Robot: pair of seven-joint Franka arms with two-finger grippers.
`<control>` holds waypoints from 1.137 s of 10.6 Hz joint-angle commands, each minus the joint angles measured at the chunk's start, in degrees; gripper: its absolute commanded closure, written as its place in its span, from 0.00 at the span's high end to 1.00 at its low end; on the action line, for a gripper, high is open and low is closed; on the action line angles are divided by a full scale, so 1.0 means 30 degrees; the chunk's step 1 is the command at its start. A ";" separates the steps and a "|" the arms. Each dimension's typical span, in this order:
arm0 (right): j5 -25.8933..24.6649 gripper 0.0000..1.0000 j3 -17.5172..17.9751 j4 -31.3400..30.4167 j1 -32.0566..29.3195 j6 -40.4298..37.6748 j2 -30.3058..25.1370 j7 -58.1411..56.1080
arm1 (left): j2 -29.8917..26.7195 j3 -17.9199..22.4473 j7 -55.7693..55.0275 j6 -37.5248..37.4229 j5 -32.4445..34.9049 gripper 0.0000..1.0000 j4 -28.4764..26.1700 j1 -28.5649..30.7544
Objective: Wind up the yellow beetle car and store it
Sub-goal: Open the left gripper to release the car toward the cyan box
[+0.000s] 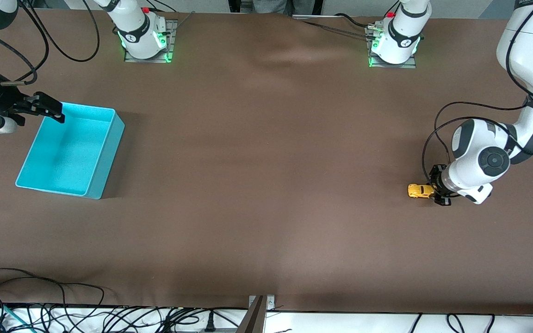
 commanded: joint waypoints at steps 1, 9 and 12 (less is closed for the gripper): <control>-0.0235 1.00 -0.0018 -0.0146 -0.0010 0.0103 -0.0141 -0.0212 | 0.1344 0.0171 0.1523 -0.0054 -0.0034 0.00 0.0512 0.0891; -0.0235 1.00 -0.0018 -0.0175 -0.0010 0.0103 -0.0141 -0.0212 | 0.1375 0.0317 0.2110 -0.0054 -0.0005 0.00 0.0746 0.1421; -0.0235 1.00 -0.0018 -0.0146 -0.0010 0.0103 -0.0141 -0.0212 | 0.1404 0.0317 0.2783 -0.0054 -0.0005 0.00 0.0746 0.1450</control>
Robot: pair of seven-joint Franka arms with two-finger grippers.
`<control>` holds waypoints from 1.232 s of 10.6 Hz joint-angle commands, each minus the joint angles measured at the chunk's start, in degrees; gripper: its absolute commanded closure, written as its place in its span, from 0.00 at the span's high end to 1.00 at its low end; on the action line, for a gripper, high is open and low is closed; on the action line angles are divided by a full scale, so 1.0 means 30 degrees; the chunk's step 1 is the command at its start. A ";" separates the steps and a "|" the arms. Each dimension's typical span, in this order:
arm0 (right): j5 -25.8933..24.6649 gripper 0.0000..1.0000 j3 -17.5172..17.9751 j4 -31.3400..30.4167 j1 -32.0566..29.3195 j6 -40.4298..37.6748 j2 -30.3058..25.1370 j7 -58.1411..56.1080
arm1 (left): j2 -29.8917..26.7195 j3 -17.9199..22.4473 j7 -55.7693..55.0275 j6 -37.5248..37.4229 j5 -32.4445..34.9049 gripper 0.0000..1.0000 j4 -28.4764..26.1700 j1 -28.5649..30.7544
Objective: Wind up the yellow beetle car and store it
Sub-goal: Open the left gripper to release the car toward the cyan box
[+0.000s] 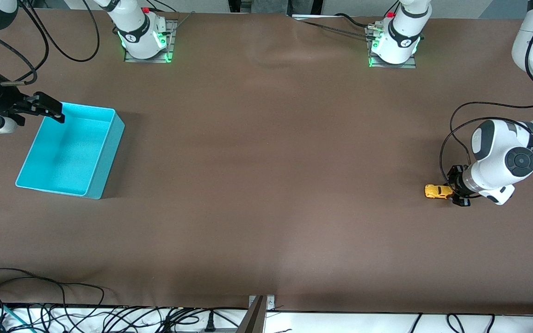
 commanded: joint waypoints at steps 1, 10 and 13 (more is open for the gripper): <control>-0.0234 1.00 -0.0017 -0.0143 -0.0006 0.0103 -0.0143 -0.0210 | 0.1097 0.0247 0.1184 -0.0081 -0.0034 0.00 0.0303 0.0111; -0.0234 1.00 0.0012 -0.0172 -0.0006 0.0103 -0.0143 -0.0181 | 0.1097 0.0188 0.0924 0.0007 -0.0297 1.00 0.0479 0.0462; -0.0234 1.00 -0.0017 -0.0202 -0.0035 0.0103 -0.0143 -0.0210 | 0.1097 0.0188 0.0864 0.0007 -0.0327 1.00 0.0479 0.0433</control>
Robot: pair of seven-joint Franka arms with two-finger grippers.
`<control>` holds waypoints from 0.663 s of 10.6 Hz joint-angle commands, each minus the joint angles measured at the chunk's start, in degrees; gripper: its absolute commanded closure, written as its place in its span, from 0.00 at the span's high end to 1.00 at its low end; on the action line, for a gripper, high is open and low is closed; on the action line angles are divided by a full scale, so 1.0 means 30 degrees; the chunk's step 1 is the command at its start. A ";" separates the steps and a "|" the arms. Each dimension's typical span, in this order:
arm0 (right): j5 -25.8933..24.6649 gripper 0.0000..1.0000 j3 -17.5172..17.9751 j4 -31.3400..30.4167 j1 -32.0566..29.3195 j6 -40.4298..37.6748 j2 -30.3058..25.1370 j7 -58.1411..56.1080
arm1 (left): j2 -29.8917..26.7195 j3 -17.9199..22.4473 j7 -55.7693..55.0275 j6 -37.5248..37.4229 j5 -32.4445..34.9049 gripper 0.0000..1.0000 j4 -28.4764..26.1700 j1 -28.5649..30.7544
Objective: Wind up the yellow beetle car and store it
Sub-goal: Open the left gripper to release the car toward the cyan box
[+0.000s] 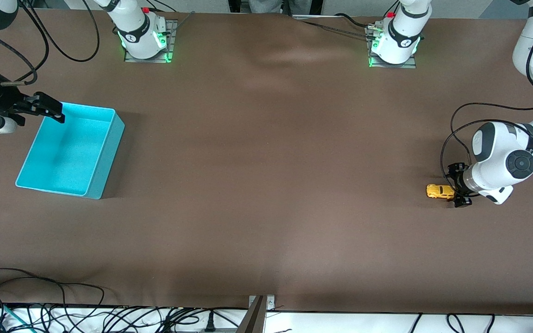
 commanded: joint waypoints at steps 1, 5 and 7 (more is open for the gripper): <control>-0.0234 1.00 -0.0017 -0.0180 -0.0033 0.0131 -0.0145 -0.0209 | 0.0291 0.0003 0.0448 -0.0107 -0.0323 1.00 0.0456 -0.0012; -0.0234 1.00 -0.0017 -0.0180 -0.0033 0.0190 -0.0145 -0.0209 | 0.0262 0.0003 0.0448 -0.0107 -0.0323 1.00 0.0485 -0.0070; -0.0234 1.00 -0.0017 -0.0209 -0.0033 0.0161 -0.0145 -0.0209 | 0.0086 -0.0113 0.0681 -0.0107 -0.0294 1.00 0.0950 -0.0099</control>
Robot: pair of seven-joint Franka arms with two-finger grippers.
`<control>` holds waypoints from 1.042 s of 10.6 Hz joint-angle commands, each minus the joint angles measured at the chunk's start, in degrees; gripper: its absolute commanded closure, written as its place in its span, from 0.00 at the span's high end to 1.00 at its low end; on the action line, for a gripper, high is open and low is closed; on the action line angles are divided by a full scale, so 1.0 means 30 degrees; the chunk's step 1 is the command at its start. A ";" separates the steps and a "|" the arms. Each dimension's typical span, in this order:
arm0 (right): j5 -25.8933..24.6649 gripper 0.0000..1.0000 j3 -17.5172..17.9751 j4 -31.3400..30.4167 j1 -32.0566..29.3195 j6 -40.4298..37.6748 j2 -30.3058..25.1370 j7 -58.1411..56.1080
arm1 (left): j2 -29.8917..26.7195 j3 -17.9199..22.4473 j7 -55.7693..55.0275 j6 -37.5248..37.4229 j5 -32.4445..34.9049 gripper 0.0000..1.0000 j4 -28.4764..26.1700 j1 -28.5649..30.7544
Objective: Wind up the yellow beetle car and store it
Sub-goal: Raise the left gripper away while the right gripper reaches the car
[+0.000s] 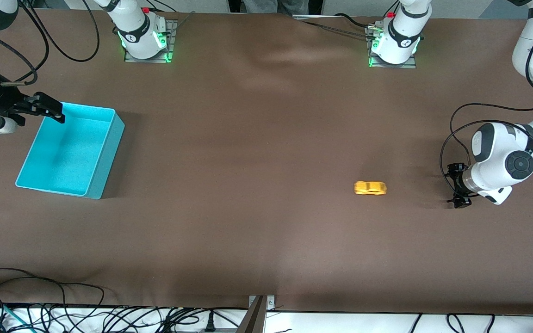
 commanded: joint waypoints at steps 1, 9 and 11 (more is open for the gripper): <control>-0.0233 1.00 -0.0017 -0.0190 -0.0002 0.0129 -0.0145 -0.0209 | -0.0063 -0.0197 0.0670 -0.0250 -0.0294 1.00 0.1246 -0.0105; -0.0873 1.00 0.0013 0.0015 -0.0002 0.0187 -0.0115 -0.0238 | -0.1529 -0.1135 0.5313 -0.4317 -0.0613 0.99 0.6578 -0.0164; -0.1551 1.00 0.0042 0.0015 0.0114 0.0420 -0.0086 -0.0706 | -0.1529 -0.1135 0.7692 -0.4673 -0.0880 0.98 0.6729 -0.0223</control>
